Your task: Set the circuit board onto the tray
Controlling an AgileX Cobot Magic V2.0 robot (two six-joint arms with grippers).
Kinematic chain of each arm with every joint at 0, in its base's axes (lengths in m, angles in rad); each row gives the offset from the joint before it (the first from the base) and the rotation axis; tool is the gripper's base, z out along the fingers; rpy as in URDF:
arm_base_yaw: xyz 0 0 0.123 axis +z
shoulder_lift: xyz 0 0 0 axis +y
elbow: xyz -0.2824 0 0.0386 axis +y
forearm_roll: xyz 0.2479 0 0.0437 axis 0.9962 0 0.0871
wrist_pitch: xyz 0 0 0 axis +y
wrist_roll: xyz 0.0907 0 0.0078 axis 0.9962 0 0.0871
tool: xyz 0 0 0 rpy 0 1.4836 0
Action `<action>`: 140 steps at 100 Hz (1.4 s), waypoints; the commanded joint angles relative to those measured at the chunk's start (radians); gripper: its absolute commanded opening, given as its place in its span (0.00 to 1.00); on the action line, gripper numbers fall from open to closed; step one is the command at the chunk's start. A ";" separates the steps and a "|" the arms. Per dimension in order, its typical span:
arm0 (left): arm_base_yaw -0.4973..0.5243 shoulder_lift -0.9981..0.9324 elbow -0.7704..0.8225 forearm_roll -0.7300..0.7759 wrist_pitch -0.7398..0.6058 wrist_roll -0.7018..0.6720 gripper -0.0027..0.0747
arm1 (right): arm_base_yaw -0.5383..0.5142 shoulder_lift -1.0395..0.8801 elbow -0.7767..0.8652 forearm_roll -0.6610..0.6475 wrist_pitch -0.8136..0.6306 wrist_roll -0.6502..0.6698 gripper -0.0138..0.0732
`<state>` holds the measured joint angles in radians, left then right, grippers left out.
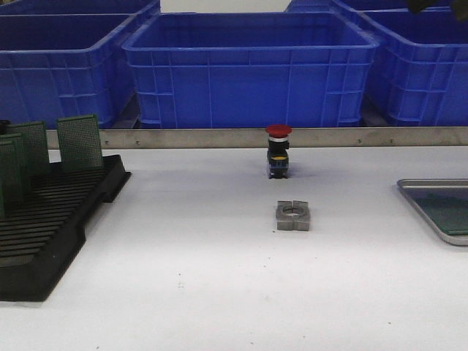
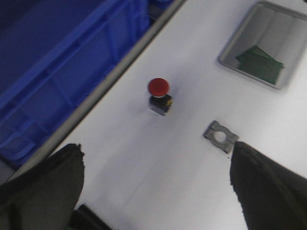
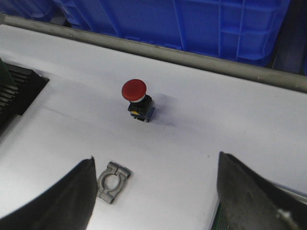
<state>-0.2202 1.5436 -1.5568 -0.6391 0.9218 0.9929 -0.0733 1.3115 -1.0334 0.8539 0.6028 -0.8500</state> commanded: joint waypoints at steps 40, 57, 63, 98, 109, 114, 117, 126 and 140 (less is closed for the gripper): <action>0.072 -0.674 0.695 -0.158 -0.653 -0.021 0.74 | 0.071 -0.546 0.430 0.017 -0.415 -0.054 0.78; 0.072 -0.864 0.908 -0.205 -0.721 -0.022 0.74 | 0.070 -0.735 0.548 0.019 -0.444 -0.054 0.78; 0.072 -0.932 0.980 -0.223 -0.748 -0.022 0.74 | 0.069 -0.803 0.582 0.019 -0.452 -0.054 0.78; 0.072 -1.167 1.196 -0.242 -0.832 -0.022 0.74 | 0.069 -1.037 0.704 0.023 -0.468 -0.053 0.78; 0.072 -1.171 1.201 -0.242 -0.845 -0.022 0.74 | 0.069 -1.035 0.713 0.023 -0.474 -0.053 0.76; 0.072 -1.171 1.201 -0.242 -0.851 -0.022 0.72 | 0.069 -1.035 0.713 0.023 -0.481 -0.053 0.72; 0.072 -1.171 1.201 -0.242 -0.853 -0.022 0.69 | 0.069 -1.035 0.713 0.023 -0.485 -0.053 0.68; 0.072 -1.171 1.201 -0.242 -0.854 -0.022 0.53 | 0.069 -1.035 0.713 0.023 -0.495 -0.053 0.49; 0.072 -1.171 1.201 -0.242 -0.854 -0.022 0.18 | 0.069 -1.035 0.713 0.023 -0.495 -0.053 0.16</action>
<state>-0.1485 0.3659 -0.3299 -0.8651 0.1259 0.9828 -0.0038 0.2684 -0.2944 0.8618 0.1727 -0.8957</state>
